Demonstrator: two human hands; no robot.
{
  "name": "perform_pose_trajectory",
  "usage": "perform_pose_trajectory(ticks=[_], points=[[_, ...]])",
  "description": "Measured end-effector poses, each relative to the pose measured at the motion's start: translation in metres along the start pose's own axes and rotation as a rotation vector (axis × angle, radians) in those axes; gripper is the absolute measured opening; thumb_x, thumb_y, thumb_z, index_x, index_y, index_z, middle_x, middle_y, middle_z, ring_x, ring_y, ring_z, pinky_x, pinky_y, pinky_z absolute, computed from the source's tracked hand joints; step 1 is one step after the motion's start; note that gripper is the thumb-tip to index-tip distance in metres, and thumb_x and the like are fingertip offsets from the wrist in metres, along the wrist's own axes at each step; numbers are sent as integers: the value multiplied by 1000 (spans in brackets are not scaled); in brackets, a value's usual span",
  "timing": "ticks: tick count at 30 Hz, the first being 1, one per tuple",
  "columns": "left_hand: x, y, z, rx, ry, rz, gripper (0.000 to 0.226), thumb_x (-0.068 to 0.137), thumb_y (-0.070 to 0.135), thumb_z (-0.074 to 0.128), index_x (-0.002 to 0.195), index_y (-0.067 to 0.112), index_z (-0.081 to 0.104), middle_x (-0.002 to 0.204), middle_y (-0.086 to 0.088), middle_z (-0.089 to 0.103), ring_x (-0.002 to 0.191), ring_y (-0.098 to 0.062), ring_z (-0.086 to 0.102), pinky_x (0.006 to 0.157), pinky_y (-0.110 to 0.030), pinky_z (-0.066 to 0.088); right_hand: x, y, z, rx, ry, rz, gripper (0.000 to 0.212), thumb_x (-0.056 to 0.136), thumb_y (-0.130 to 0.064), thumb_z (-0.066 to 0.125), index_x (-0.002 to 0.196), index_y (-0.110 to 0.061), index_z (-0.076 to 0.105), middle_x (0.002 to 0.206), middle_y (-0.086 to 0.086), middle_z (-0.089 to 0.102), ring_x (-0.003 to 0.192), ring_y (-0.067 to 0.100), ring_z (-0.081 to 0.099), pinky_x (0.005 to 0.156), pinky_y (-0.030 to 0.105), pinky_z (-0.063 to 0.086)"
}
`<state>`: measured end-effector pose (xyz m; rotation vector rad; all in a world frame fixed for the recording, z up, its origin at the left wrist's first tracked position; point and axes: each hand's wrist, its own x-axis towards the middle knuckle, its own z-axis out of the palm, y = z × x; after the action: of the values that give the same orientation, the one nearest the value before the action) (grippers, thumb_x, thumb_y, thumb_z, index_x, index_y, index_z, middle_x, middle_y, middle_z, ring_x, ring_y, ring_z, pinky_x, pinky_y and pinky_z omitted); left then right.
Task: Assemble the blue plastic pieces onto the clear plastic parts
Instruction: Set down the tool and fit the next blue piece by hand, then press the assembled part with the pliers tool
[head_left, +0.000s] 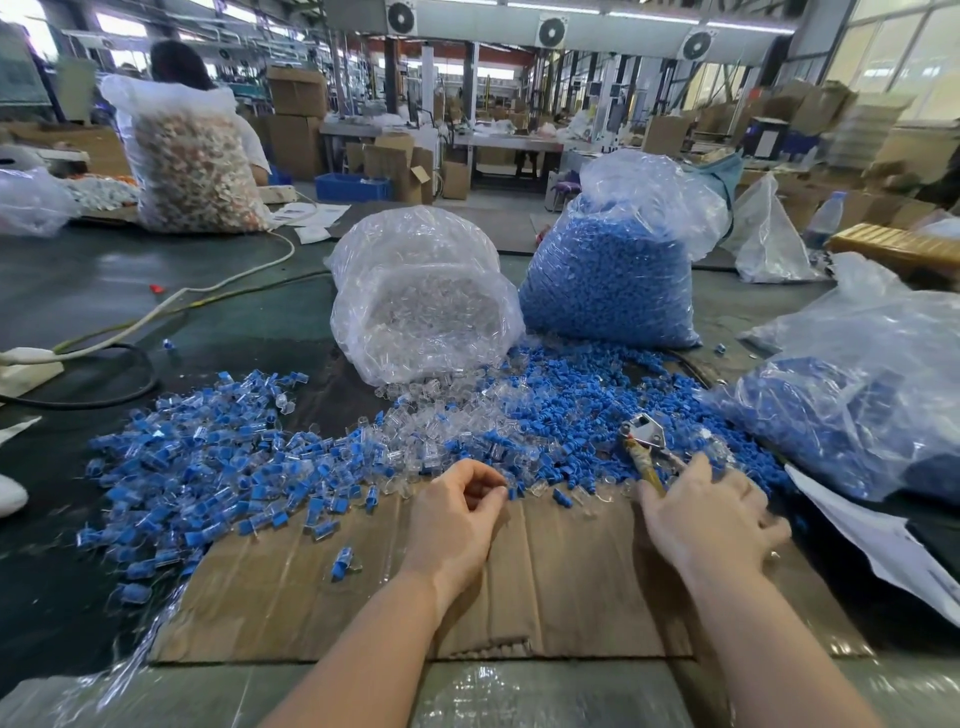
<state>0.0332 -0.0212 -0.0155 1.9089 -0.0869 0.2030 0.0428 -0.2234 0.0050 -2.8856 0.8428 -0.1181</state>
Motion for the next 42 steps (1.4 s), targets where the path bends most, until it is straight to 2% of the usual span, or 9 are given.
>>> perform_pose_trajectory(ticks=[3,9,13,16,18,20,27,37,42], points=[[0,0,0,12,12,5,16,87,10,60,82,25,59,81,7,62,75,-1,57,65,-4,43,6,6,2,-31,-99,21,71,87,-61,39,142,-19,25,147,15,29,133,34,27,106,57,20],[2,0,-1,-1,37,-39,12,87,12,61,84,24,60,83,5,64,80,-6,59,68,-8,45,2,0,-7,-35,-18,-52,40,92,-45,41,114,-11,42,127,17,43,118,33,39,96,49,34],[7,4,-3,-216,62,-176,6,88,9,59,90,15,61,83,-3,65,76,-15,62,66,-18,50,-9,-8,-16,89,75,-312,30,95,-42,33,97,-13,40,103,8,53,93,22,49,84,37,47],[13,12,-4,-470,111,-321,5,88,6,59,89,10,63,72,-6,62,58,-12,56,54,-23,47,-28,-25,-23,282,-103,-511,23,96,-40,35,93,-19,43,85,-2,52,76,14,52,69,29,49],[18,14,-6,-484,154,-341,5,87,6,60,89,9,64,73,-4,62,61,-12,56,57,-25,47,-40,-37,-28,376,-265,-570,21,96,-36,38,82,-21,44,76,-5,50,63,9,46,52,23,36],[22,16,-9,-488,189,-360,6,87,8,61,89,10,65,76,-4,64,68,-13,57,62,-25,47,-48,-45,-31,456,-377,-592,28,96,-30,39,71,-19,41,67,-4,45,57,10,39,48,24,27],[30,13,-18,-502,314,-435,4,87,9,62,86,10,65,70,-5,61,57,-14,53,53,-27,42,-63,-52,-38,745,-685,-487,26,95,-23,39,70,-18,42,68,7,44,67,21,47,64,33,37],[29,11,-22,-455,364,-447,6,87,7,61,85,12,63,77,-8,64,63,-15,58,61,-27,52,-75,-50,-45,777,-780,-542,21,96,-24,43,77,-18,49,71,0,50,66,16,49,57,26,36],[28,16,-23,-463,381,-449,7,87,6,61,82,11,63,77,-8,64,63,-14,60,62,-28,53,-75,-49,-49,798,-832,-526,19,90,-5,42,77,-17,48,74,3,49,71,18,47,56,24,37]])
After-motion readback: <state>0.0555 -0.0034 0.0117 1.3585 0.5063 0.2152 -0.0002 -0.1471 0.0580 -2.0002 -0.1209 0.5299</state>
